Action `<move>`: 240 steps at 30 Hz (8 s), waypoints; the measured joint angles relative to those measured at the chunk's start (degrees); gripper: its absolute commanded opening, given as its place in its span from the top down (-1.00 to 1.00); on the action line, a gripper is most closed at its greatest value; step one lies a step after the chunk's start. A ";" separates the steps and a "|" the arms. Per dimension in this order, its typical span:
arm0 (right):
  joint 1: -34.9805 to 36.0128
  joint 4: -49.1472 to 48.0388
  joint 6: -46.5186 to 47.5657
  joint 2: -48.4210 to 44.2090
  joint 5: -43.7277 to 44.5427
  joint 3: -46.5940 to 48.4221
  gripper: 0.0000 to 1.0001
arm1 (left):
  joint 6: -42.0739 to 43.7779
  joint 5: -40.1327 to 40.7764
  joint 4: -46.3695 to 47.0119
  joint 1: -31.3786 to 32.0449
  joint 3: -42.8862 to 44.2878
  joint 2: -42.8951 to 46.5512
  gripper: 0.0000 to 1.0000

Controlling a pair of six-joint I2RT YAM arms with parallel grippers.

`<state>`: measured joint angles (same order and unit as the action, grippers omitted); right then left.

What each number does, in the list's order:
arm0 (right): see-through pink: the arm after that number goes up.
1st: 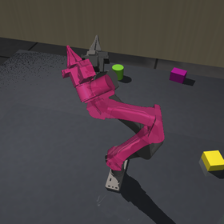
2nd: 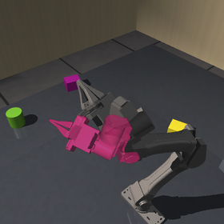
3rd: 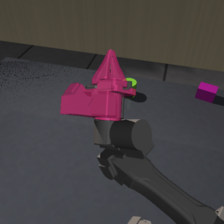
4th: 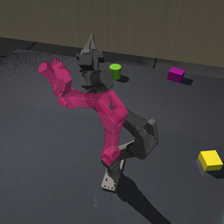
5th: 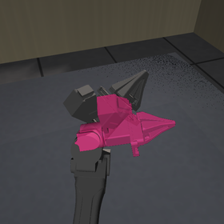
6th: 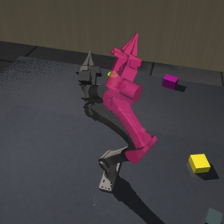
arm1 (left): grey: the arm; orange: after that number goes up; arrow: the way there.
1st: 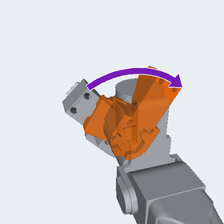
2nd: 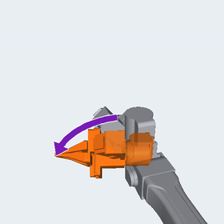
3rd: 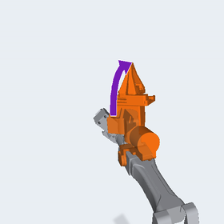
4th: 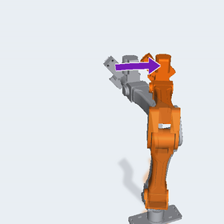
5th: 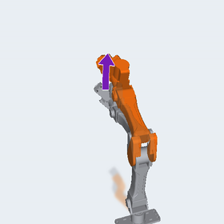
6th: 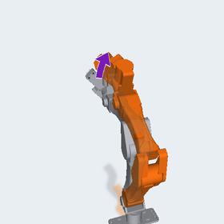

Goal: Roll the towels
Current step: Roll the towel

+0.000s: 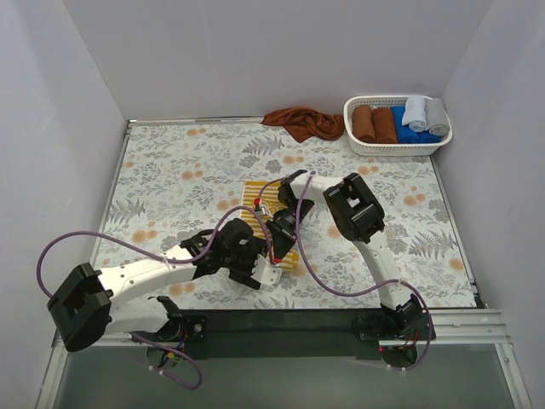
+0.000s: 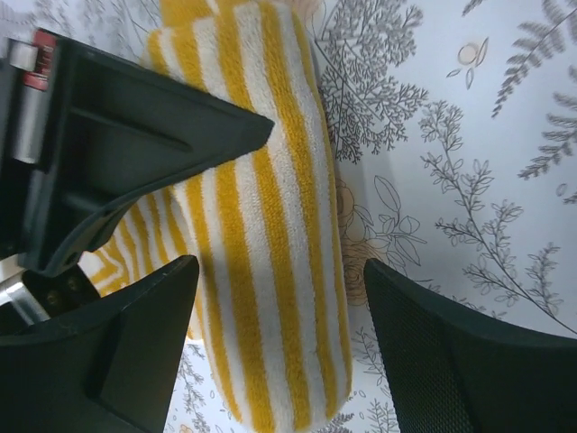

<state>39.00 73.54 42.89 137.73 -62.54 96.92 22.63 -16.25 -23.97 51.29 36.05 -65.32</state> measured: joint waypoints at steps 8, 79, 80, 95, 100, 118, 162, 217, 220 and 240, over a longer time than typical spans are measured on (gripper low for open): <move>-0.11 4.31 0.85 2.99 -1.27 2.69 0.86 | 0.98 5.99 5.25 0.74 -1.79 -6.03 0.45; 13.81 -56.48 0.98 -42.23 47.54 -37.31 0.97 | 10.73 -45.05 -53.59 -33.51 49.22 -59.06 -0.18; 13.79 -54.80 1.03 -41.81 46.84 -36.33 0.97 | 10.36 -44.54 -52.30 -34.40 48.46 -57.27 -0.18; 11.26 -30.05 -2.49 -25.57 30.16 -14.99 0.97 | 0.31 -39.98 -29.20 -54.38 29.20 -23.93 -0.52; 7.80 -25.11 -2.58 -20.28 21.66 -10.80 0.97 | -0.70 -35.58 -23.15 -49.03 18.56 -6.19 -0.61; 2.86 2.56 -4.72 3.87 -0.11 8.85 0.97 | 1.99 -4.61 -6.75 -6.43 -0.85 8.07 -0.89; -19.82 -17.05 -15.52 -28.61 15.87 -2.10 -0.51 | 8.20 -28.26 -36.65 -24.65 28.50 -36.85 0.77; 11.56 -35.30 -1.49 -25.75 28.65 -14.86 0.97 | 15.69 -36.24 -37.57 -52.11 28.33 -23.56 -0.46; 9.55 -29.90 -2.54 -20.48 22.60 -9.46 0.97 | 15.45 -34.07 -33.57 -50.18 19.98 -12.76 -0.56; 2.32 -2.45 -3.61 2.29 -2.45 8.90 0.97 | 9.49 -6.97 -6.21 -12.26 -1.86 5.25 -0.28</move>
<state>41.32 71.09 39.29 140.03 -64.99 105.82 32.12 -23.22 -30.17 39.03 34.20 -60.07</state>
